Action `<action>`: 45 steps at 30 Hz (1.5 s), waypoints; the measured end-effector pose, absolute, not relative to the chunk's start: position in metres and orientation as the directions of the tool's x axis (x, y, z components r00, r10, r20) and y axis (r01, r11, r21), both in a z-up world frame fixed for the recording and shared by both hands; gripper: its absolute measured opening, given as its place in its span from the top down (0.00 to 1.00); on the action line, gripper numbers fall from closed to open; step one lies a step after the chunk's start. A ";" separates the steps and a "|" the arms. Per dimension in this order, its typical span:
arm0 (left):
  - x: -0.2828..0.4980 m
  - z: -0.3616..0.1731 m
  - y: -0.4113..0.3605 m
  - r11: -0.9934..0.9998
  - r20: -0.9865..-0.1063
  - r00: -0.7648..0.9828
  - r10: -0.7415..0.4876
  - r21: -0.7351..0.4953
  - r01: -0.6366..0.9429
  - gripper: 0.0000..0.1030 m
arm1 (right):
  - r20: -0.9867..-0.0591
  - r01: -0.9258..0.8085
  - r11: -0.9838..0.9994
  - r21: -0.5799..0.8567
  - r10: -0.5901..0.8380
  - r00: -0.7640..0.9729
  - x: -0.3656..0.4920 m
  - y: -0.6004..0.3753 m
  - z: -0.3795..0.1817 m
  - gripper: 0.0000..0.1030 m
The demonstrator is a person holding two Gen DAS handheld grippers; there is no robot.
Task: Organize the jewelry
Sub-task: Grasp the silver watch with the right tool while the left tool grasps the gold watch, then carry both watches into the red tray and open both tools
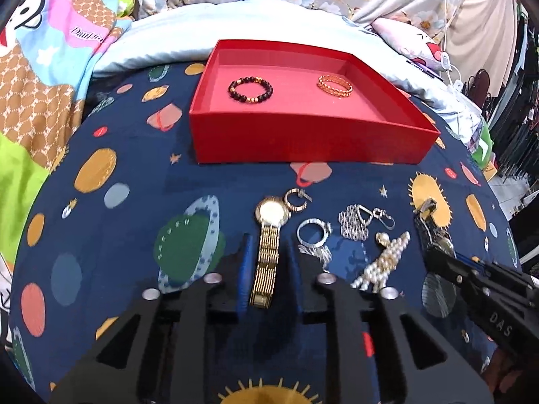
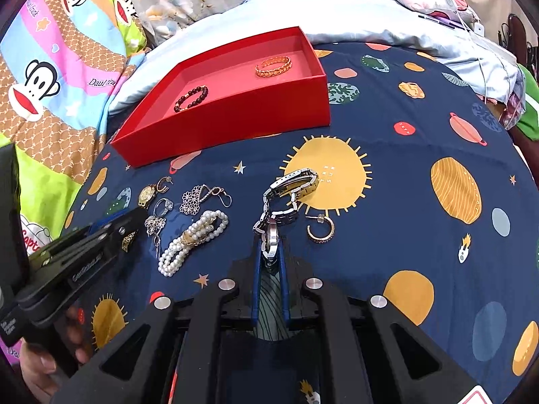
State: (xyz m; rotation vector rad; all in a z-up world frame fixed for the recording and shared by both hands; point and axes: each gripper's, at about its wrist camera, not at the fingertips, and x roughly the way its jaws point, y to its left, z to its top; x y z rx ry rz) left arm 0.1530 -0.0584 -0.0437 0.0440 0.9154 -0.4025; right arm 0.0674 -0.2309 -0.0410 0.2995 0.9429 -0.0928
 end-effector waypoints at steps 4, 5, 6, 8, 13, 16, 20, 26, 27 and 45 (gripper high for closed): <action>0.164 -0.044 -0.067 0.929 -0.776 0.552 -0.306 -0.116 0.352 0.66 | -0.808 0.208 0.954 0.215 0.054 0.587 0.068 -0.233 -0.041 0.92; 0.166 -0.044 -0.068 0.930 -0.774 0.555 -0.303 -0.114 0.349 0.67 | -0.808 0.208 0.954 0.216 0.055 0.587 0.068 -0.232 -0.041 0.92; 0.168 -0.044 -0.069 0.930 -0.773 0.557 -0.304 -0.113 0.351 0.67 | -0.808 0.208 0.954 0.215 0.054 0.587 0.068 -0.232 -0.041 0.92; 0.169 -0.045 -0.072 0.928 -0.772 0.558 -0.304 -0.108 0.356 0.69 | -0.807 0.208 0.954 0.215 0.055 0.587 0.068 -0.232 -0.041 0.92; 0.167 -0.044 -0.072 0.923 -0.772 0.549 -0.320 -0.124 0.364 0.78 | -0.807 0.206 0.953 0.220 0.059 0.588 0.069 -0.231 -0.041 0.92; 0.165 -0.042 -0.069 0.922 -0.773 0.541 -0.330 -0.142 0.360 0.78 | -0.805 0.205 0.953 0.222 0.061 0.590 0.069 -0.231 -0.039 0.92; 0.158 -0.033 -0.064 0.921 -0.763 0.548 -0.342 -0.157 0.356 0.78 | -0.795 0.202 0.952 0.232 0.065 0.604 0.066 -0.233 -0.031 0.92; 0.142 -0.010 -0.060 0.915 -0.742 0.563 -0.363 -0.170 0.366 0.78 | -0.762 0.186 0.953 0.240 0.067 0.644 0.058 -0.231 -0.007 0.92; 0.139 -0.006 -0.059 0.913 -0.739 0.564 -0.369 -0.174 0.369 0.78 | -0.758 0.182 0.953 0.241 0.067 0.648 0.057 -0.232 -0.004 0.92; 0.108 0.037 -0.058 0.903 -0.720 0.578 -0.384 -0.164 0.396 0.78 | -0.716 0.141 0.959 0.247 0.083 0.693 0.038 -0.226 0.033 0.92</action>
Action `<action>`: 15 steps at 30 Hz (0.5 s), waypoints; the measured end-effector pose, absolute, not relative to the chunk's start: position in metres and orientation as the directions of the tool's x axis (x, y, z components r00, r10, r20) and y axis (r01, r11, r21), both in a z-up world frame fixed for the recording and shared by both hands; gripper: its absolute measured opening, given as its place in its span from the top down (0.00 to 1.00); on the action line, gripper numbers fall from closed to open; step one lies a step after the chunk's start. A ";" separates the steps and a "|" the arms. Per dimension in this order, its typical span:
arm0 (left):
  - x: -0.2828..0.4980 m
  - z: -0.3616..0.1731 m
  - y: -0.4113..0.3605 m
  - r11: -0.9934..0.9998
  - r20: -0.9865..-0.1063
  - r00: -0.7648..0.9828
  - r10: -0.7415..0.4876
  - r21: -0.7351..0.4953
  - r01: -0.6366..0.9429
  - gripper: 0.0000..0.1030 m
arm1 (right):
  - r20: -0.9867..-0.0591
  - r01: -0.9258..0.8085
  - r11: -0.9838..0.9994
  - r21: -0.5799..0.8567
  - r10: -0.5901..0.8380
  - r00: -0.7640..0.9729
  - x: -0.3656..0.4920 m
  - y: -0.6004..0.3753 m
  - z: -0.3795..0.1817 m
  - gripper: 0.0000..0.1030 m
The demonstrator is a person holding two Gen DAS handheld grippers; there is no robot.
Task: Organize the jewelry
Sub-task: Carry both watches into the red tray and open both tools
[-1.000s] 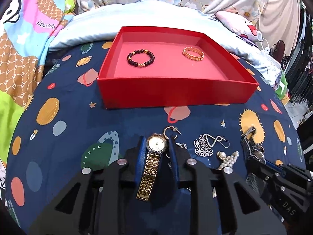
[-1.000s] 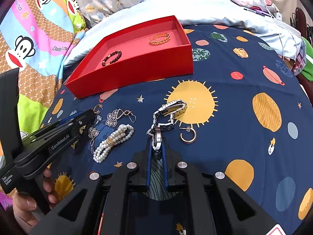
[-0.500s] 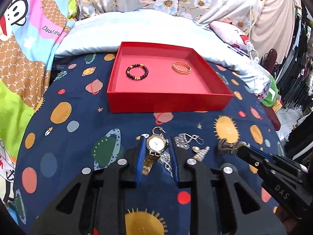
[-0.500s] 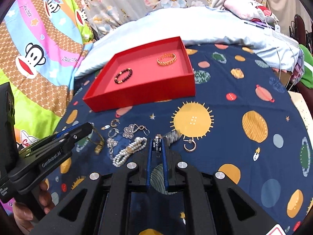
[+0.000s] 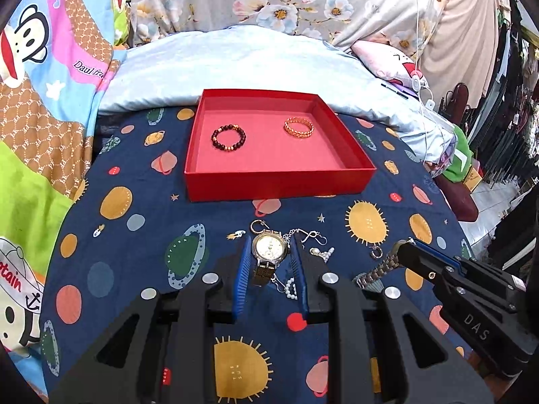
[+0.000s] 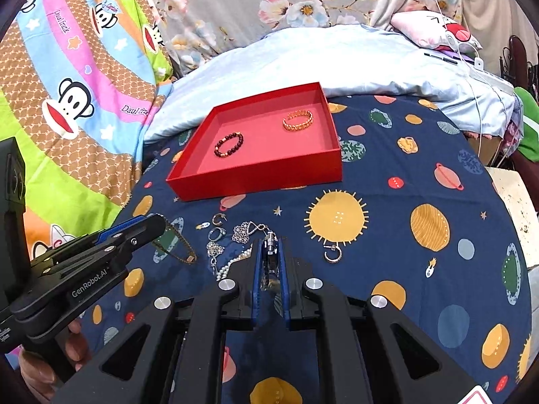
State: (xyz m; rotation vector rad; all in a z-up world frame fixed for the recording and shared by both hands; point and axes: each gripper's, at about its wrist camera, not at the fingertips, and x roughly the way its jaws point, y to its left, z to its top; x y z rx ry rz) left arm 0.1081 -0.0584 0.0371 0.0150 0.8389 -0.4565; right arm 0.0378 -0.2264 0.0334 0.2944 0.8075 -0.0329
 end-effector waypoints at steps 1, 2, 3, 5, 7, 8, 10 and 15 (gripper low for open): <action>0.108 0.039 -0.058 0.903 -0.718 0.579 -0.386 -0.165 0.397 0.78 | -0.714 0.137 0.959 0.247 0.085 0.695 0.038 -0.227 0.036 0.92; 0.109 0.042 -0.057 0.903 -0.715 0.583 -0.386 -0.166 0.395 0.78 | -0.714 0.135 0.959 0.248 0.087 0.695 0.039 -0.228 0.037 0.92; 0.111 0.045 -0.056 0.902 -0.713 0.583 -0.391 -0.170 0.397 0.78 | -0.712 0.128 0.959 0.252 0.093 0.696 0.040 -0.228 0.040 0.92; 0.116 0.050 -0.055 0.901 -0.708 0.585 -0.396 -0.175 0.398 0.78 | -0.707 0.119 0.962 0.248 0.096 0.700 0.043 -0.229 0.045 0.92; 0.125 0.058 -0.055 0.898 -0.701 0.588 -0.402 -0.178 0.401 0.78 | -0.699 0.100 0.963 0.252 0.110 0.706 0.051 -0.232 0.053 0.92; 0.130 0.061 -0.056 0.898 -0.698 0.591 -0.404 -0.179 0.403 0.78 | -0.694 0.090 0.962 0.258 0.120 0.710 0.057 -0.234 0.057 0.92; 0.144 0.070 -0.059 0.897 -0.686 0.605 -0.404 -0.169 0.408 0.78 | -0.686 0.077 0.964 0.254 0.124 0.717 0.068 -0.238 0.065 0.92; 0.188 0.086 -0.073 0.905 -0.654 0.651 -0.386 -0.130 0.405 0.78 | -0.662 0.043 0.976 0.214 0.113 0.741 0.121 -0.245 0.087 0.92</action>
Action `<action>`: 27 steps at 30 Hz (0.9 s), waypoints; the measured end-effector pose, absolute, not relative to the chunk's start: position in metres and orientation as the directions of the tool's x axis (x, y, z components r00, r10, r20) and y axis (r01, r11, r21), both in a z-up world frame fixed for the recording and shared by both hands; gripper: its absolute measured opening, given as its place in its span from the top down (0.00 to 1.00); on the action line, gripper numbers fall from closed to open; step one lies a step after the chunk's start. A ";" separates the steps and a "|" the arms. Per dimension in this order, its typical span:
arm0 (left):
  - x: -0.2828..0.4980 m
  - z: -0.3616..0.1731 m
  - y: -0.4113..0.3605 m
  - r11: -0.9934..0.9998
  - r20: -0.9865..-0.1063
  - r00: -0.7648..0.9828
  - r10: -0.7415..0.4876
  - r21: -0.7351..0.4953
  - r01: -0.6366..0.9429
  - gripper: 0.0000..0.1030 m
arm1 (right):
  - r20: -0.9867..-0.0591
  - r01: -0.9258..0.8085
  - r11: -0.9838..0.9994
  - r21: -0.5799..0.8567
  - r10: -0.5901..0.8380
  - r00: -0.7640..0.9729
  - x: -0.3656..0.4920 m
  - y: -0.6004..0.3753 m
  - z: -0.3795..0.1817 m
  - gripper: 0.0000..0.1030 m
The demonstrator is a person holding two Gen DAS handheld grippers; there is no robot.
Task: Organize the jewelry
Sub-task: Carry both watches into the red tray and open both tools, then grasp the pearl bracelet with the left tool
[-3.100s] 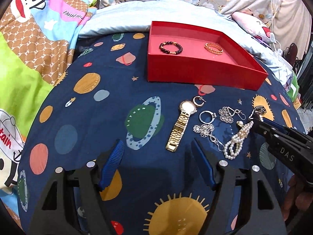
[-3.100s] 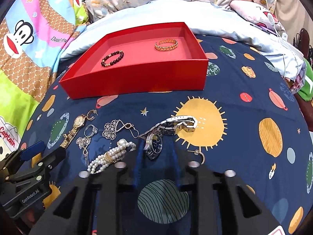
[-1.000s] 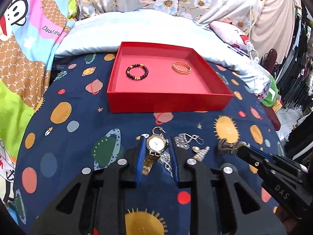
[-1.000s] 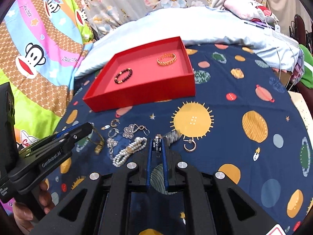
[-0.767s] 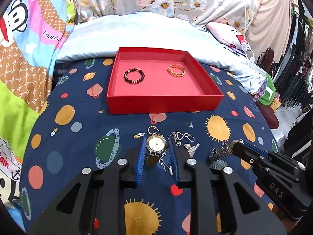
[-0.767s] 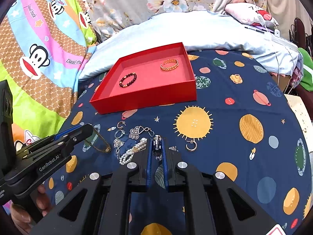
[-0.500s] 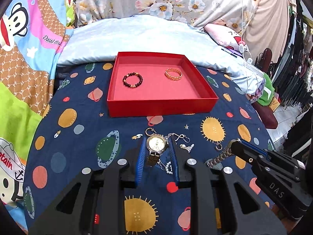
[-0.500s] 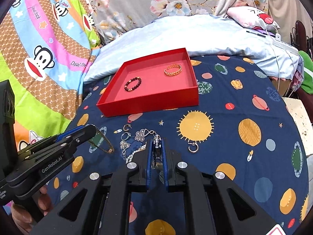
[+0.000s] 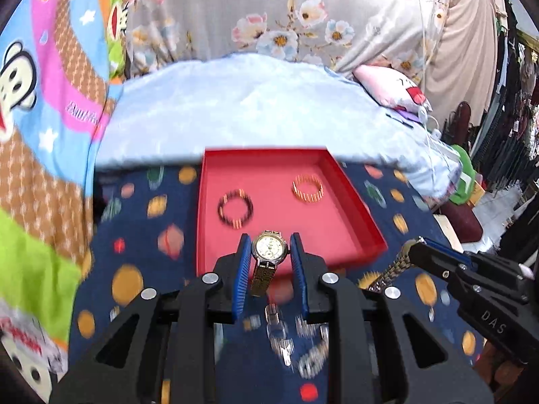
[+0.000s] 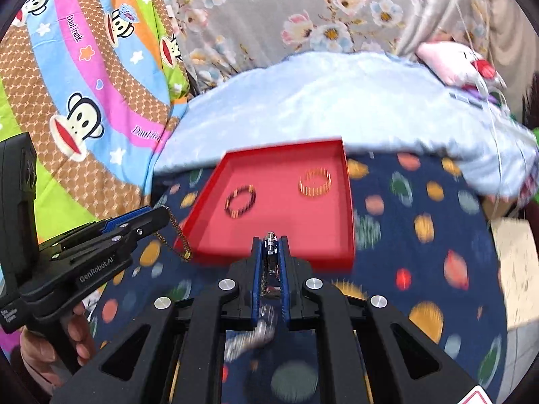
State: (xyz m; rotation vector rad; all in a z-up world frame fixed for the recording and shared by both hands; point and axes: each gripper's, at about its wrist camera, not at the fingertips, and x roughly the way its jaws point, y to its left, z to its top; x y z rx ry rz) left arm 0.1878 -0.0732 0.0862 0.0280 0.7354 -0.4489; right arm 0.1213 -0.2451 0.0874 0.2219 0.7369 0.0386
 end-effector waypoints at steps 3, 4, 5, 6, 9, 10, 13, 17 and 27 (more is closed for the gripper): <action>0.221 0.091 -0.085 0.909 -0.636 0.672 -0.379 -0.120 0.400 0.78 | -0.651 0.036 0.974 0.222 0.121 0.749 0.161 -0.253 0.093 0.92; 0.230 0.091 -0.089 0.910 -0.633 0.677 -0.376 -0.113 0.399 0.78 | -0.650 0.039 0.972 0.231 0.124 0.750 0.174 -0.256 0.092 0.92; 0.241 0.090 -0.094 0.913 -0.627 0.687 -0.368 -0.106 0.393 0.78 | -0.651 0.043 0.970 0.237 0.126 0.749 0.184 -0.259 0.090 0.92; 0.247 0.088 -0.097 0.913 -0.625 0.688 -0.369 -0.105 0.395 0.78 | -0.653 0.049 0.968 0.247 0.129 0.746 0.197 -0.262 0.085 0.92; 0.270 0.076 -0.105 0.912 -0.631 0.680 -0.374 -0.116 0.394 0.78 | -0.671 0.067 0.966 0.249 0.122 0.731 0.224 -0.267 0.066 0.92; 0.279 0.067 -0.108 0.911 -0.641 0.667 -0.379 -0.131 0.392 0.78 | -0.679 0.072 0.967 0.244 0.117 0.725 0.229 -0.267 0.060 0.92; 0.293 0.042 -0.112 0.914 -0.684 0.630 -0.368 -0.143 0.379 0.78 | -0.719 0.091 0.968 0.233 0.108 0.686 0.241 -0.268 0.032 0.92; 0.292 0.018 -0.110 0.924 -0.698 0.632 -0.337 -0.117 0.364 0.70 | -0.741 0.111 0.970 0.218 0.090 0.665 0.238 -0.270 0.007 0.88; 0.254 0.021 -0.056 0.957 -0.701 0.667 -0.252 -0.077 0.281 0.38 | -0.697 0.147 0.969 0.197 0.033 0.716 0.172 -0.271 0.030 0.66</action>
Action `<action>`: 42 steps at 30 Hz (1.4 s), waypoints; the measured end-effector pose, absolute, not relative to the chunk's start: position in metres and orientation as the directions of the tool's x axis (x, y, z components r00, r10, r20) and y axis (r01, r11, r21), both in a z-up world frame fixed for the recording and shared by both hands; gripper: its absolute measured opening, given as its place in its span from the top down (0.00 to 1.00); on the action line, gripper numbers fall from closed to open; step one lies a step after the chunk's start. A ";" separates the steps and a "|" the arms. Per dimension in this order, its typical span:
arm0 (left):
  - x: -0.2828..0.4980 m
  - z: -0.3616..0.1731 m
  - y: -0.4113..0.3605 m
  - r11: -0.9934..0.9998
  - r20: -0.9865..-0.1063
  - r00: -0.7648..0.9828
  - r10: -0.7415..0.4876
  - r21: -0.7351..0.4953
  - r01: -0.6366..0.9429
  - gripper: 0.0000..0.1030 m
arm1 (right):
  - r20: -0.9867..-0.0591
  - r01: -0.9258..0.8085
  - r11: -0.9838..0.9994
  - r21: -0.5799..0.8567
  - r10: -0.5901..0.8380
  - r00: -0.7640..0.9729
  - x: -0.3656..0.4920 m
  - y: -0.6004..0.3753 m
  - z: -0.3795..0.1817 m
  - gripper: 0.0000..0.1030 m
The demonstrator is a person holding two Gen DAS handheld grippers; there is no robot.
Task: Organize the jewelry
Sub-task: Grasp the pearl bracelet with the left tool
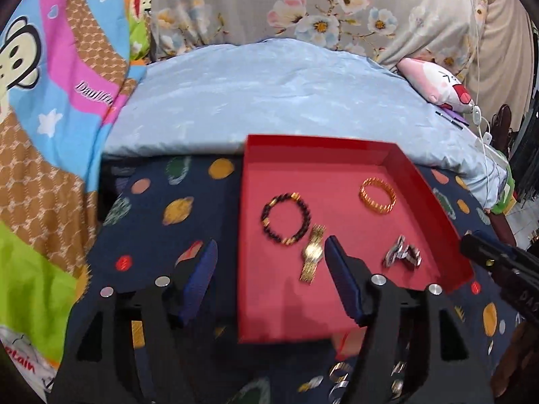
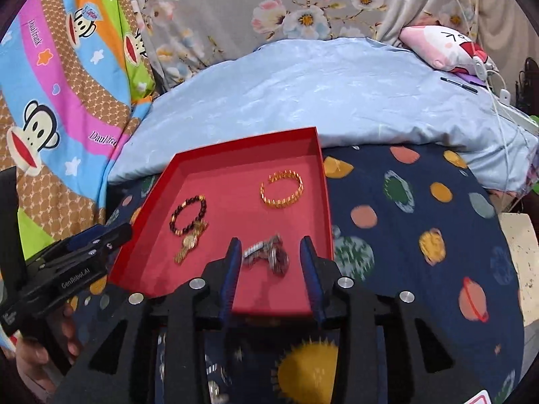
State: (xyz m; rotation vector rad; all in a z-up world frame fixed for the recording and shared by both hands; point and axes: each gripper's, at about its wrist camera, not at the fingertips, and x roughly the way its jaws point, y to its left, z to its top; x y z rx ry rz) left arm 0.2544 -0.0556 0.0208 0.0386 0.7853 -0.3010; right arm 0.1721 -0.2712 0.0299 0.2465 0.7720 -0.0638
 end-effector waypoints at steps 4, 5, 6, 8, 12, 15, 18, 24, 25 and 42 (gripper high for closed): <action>0.221 0.015 -0.037 0.960 -0.722 0.652 -0.232 -0.061 0.274 0.38 | -0.718 0.159 0.972 0.170 0.011 0.696 0.131 -0.260 0.023 0.66; 0.214 0.013 -0.034 0.959 -0.727 0.646 -0.232 -0.060 0.276 0.38 | -0.721 0.162 0.973 0.167 0.008 0.692 0.125 -0.258 0.021 0.66; 0.207 0.010 -0.031 0.960 -0.732 0.642 -0.228 -0.058 0.276 0.38 | -0.728 0.165 0.972 0.166 0.008 0.685 0.115 -0.255 0.018 0.66; 0.190 0.005 -0.029 0.959 -0.742 0.632 -0.225 -0.054 0.278 0.38 | -0.739 0.171 0.971 0.168 0.009 0.674 0.098 -0.251 0.012 0.66; 0.163 -0.006 -0.028 0.953 -0.766 0.593 -0.246 -0.078 0.294 0.38 | -0.761 0.186 0.967 0.172 0.010 0.649 0.066 -0.244 0.002 0.66; 0.146 -0.011 -0.032 0.949 -0.775 0.578 -0.256 -0.087 0.303 0.38 | -0.768 0.197 0.964 0.178 0.011 0.640 0.049 -0.242 -0.003 0.66; 0.133 -0.017 -0.038 0.944 -0.783 0.562 -0.268 -0.097 0.316 0.38 | -0.777 0.206 0.964 0.171 0.003 0.630 0.037 -0.239 -0.009 0.66; 0.117 -0.022 -0.049 0.937 -0.789 0.542 -0.290 -0.118 0.330 0.38 | -0.784 0.217 0.963 0.161 -0.008 0.620 0.026 -0.238 -0.015 0.66; 0.115 -0.022 -0.051 0.934 -0.788 0.540 -0.296 -0.121 0.336 0.38 | -0.784 0.221 0.961 0.167 -0.007 0.621 0.025 -0.240 -0.016 0.66; 0.110 -0.033 -0.125 0.849 -0.797 0.459 -0.393 -0.123 0.514 0.54 | -0.783 0.314 0.932 0.182 -0.056 0.620 0.011 -0.275 -0.016 0.66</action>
